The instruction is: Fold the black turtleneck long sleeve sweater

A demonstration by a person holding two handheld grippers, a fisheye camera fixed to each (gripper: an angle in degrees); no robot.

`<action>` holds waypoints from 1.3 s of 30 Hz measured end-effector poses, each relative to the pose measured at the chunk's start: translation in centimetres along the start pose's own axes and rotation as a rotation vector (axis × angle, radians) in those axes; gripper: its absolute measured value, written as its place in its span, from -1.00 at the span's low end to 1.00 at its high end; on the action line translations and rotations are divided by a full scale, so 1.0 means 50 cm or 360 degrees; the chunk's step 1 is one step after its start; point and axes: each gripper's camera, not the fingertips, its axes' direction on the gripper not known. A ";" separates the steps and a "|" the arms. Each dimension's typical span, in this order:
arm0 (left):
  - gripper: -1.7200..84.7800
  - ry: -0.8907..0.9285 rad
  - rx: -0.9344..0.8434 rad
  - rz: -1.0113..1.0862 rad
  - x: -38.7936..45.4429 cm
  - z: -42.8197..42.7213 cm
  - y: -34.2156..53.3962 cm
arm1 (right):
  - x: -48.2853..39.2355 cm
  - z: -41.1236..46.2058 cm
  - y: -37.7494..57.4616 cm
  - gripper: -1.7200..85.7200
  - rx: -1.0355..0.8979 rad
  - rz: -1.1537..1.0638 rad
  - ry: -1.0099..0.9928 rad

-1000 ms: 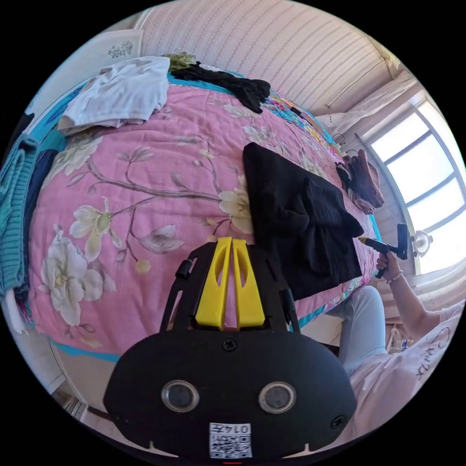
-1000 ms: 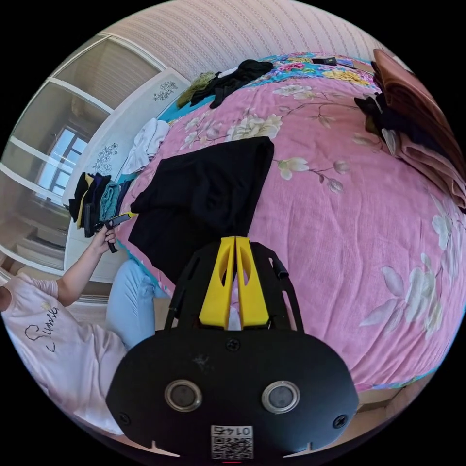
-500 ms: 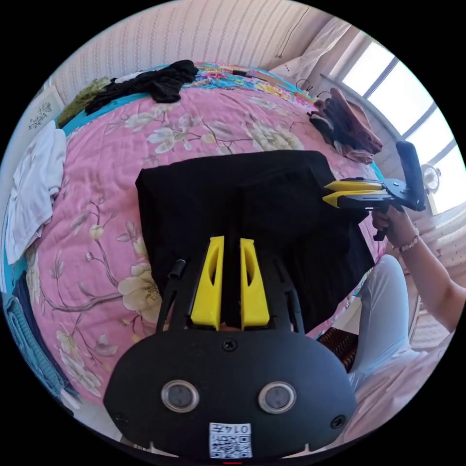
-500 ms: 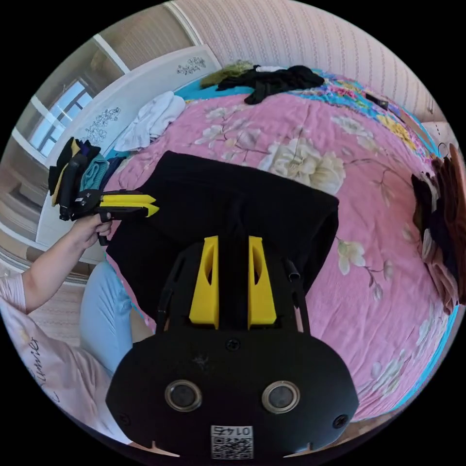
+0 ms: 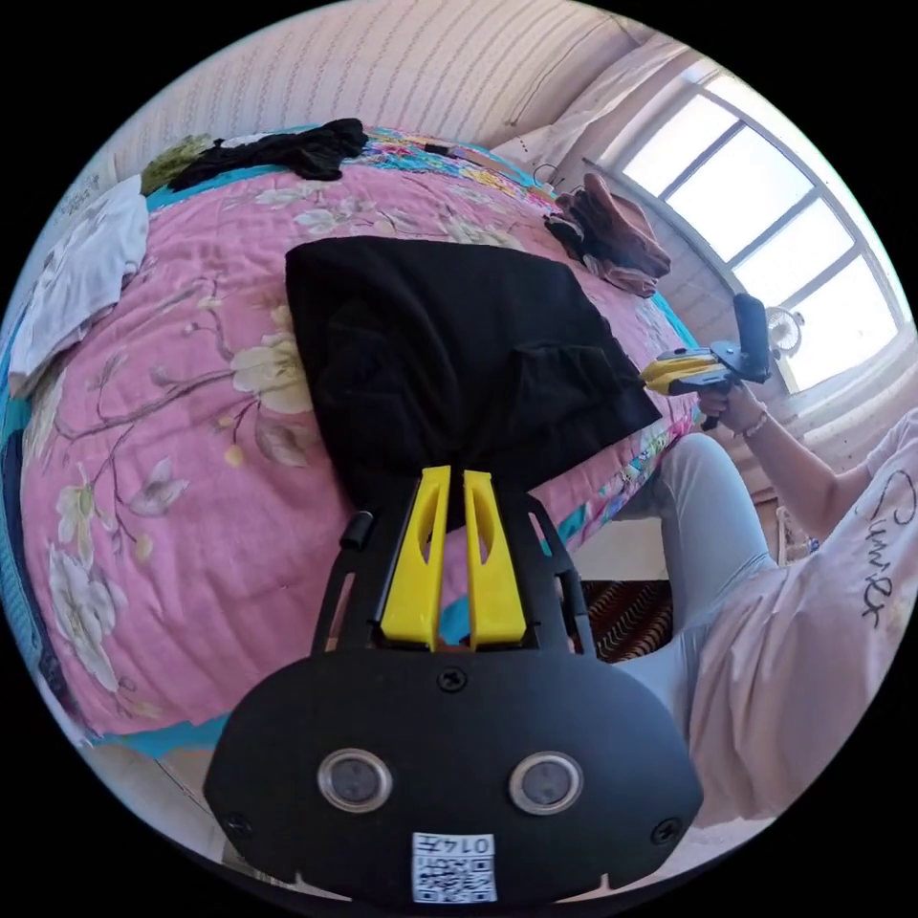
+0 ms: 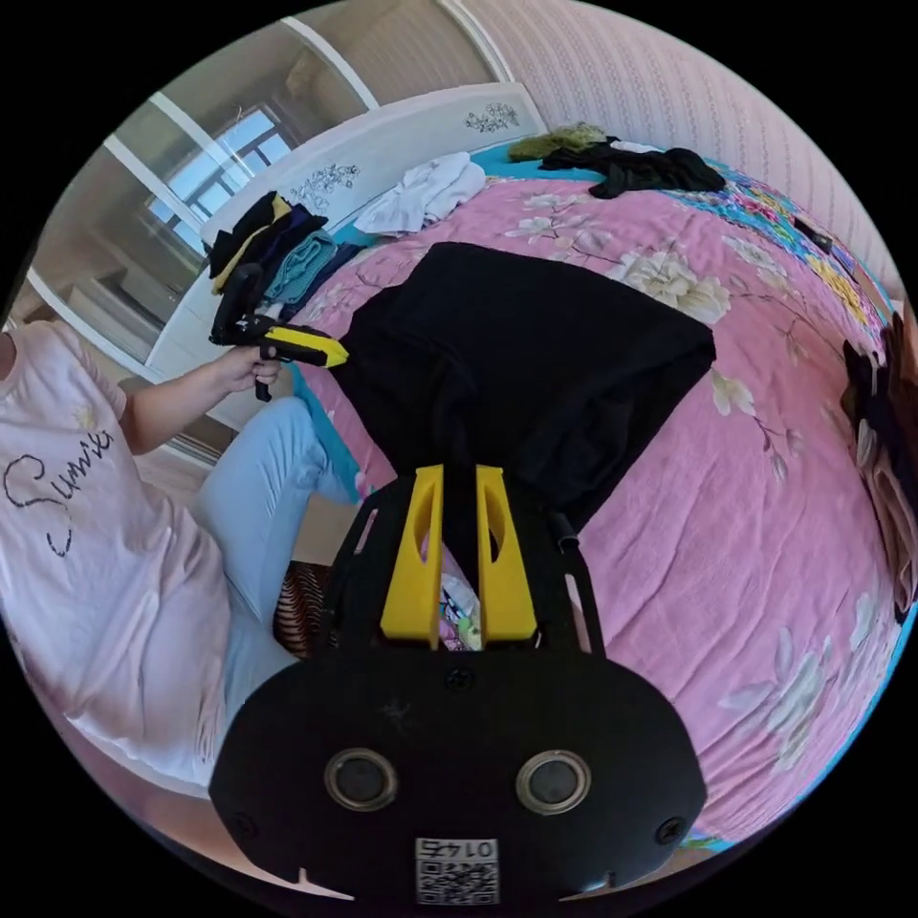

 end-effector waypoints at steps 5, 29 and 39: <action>-0.85 -0.0126 0.0262 -0.0171 -0.016 -0.051 -0.001 | 0.053 -0.033 0.034 -0.78 0.0342 0.0384 0.0080; -0.83 -0.0147 0.0196 -0.0134 -0.007 0.020 -0.046 | -0.057 0.137 -0.028 -0.84 0.0008 -0.0102 -0.0291; -0.96 0.0267 0.0137 -0.0067 0.043 0.112 -0.055 | -0.015 0.160 -0.065 -0.95 0.0167 0.0155 -0.0285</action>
